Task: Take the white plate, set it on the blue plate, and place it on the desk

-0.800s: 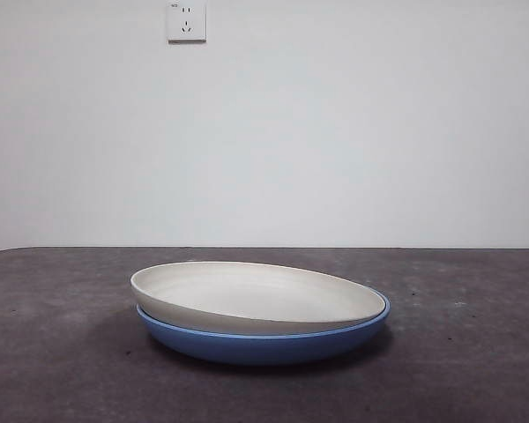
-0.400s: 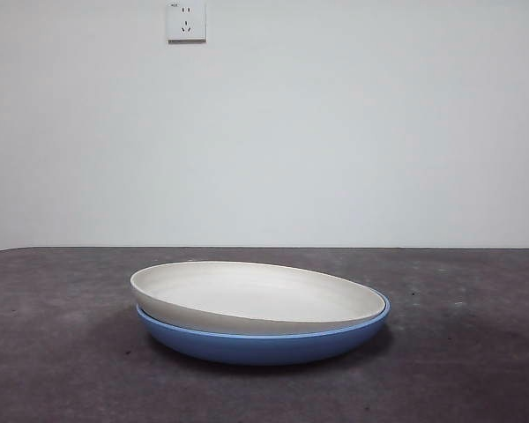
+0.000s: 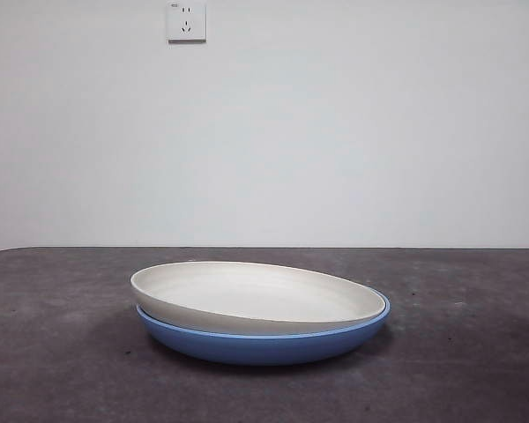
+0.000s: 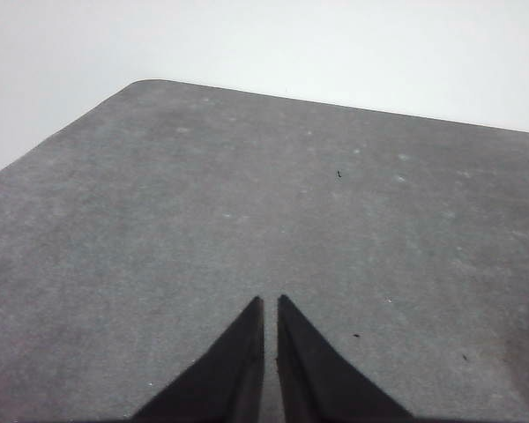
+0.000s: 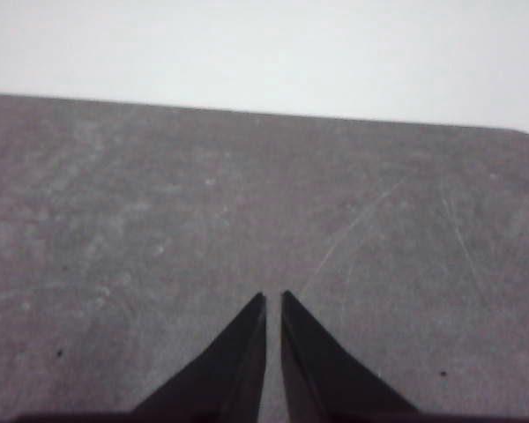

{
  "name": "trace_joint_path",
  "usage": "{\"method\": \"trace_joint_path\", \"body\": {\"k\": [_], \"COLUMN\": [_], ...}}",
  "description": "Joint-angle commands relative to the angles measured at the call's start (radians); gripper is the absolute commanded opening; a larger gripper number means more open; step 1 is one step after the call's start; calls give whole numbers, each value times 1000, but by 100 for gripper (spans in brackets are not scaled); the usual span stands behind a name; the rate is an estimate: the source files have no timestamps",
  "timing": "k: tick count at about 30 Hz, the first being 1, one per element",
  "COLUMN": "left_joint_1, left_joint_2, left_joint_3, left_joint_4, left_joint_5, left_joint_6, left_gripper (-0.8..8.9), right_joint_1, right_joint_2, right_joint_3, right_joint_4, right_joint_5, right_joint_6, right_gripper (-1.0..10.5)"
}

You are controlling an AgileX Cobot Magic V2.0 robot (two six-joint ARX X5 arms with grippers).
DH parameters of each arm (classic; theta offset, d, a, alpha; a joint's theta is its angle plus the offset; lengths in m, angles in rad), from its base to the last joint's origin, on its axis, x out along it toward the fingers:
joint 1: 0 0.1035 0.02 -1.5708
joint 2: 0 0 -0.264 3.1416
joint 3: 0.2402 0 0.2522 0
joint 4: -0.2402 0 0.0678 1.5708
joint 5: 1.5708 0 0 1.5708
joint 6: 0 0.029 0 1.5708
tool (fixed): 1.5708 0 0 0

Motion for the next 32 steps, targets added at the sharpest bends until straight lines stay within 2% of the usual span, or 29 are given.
{"method": "trace_joint_path", "body": {"k": [1, 14, 32], "left_joint_1": [-2, -2, -2], "left_joint_2": [0, 0, 0], "left_joint_3": [-21, -21, -21], "left_joint_4": [16, 15, 15], "left_joint_5": [2, 2, 2], "left_joint_6": [-2, -3, -3], "left_gripper": [24, 24, 24], "right_joint_1": [1, 40, 40], "right_joint_2": [0, 0, 0], "right_joint_3": [-18, -35, -35], "right_joint_4": [-1, -12, 11], "right_joint_5": [4, 1, 3], "right_joint_6": [-4, -5, -5], "right_gripper": [26, 26, 26]}}
